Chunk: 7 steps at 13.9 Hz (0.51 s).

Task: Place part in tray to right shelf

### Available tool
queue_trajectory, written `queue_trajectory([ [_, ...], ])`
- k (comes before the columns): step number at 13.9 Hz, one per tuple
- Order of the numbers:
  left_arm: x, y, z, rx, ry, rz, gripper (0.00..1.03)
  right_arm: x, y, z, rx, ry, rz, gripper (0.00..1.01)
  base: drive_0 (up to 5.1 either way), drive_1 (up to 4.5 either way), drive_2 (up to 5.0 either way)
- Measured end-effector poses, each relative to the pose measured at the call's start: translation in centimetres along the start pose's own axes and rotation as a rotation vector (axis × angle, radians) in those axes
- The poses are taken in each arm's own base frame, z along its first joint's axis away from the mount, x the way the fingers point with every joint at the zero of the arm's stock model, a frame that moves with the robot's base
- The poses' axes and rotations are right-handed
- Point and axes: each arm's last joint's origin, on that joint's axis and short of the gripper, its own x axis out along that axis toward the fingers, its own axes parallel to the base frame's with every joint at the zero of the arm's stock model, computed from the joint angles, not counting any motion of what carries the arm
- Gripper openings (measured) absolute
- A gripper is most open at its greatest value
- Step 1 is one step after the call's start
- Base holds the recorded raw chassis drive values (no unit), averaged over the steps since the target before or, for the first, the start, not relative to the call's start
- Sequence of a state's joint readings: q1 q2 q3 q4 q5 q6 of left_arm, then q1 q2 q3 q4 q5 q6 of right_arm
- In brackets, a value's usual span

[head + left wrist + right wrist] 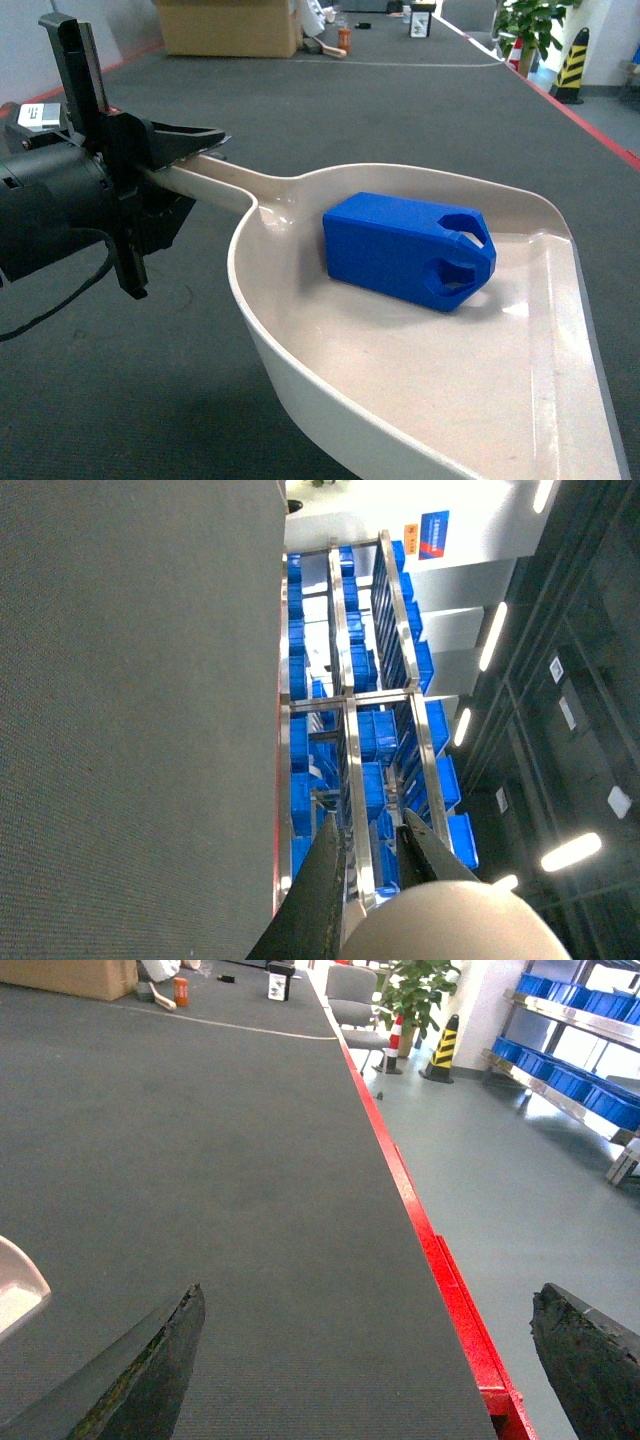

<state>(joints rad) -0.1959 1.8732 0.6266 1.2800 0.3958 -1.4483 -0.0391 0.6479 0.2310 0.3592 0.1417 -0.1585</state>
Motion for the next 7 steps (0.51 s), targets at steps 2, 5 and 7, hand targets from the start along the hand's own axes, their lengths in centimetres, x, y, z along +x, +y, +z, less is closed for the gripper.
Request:
queue_trajectory([
  [2, 0.00, 0.00, 0.00, 0.000, 0.000, 0.000, 0.13, 0.00, 0.00, 0.00, 0.000, 0.000, 0.000, 0.98, 0.0, 0.00, 0.0],
  [5, -0.09, 0.03, 0.25, 0.000, -0.014, 0.002, 0.13, -0.01, -0.01, 0.10, 0.000, -0.003, 0.000, 0.98, 3.3, -1.61, -1.6],
  [7, -0.01, 0.00, 0.02, -0.002, 0.000, 0.000, 0.13, -0.02, -0.01, 0.12, 0.000, -0.005, 0.001, 0.98, 4.9, -2.42, -2.4],
])
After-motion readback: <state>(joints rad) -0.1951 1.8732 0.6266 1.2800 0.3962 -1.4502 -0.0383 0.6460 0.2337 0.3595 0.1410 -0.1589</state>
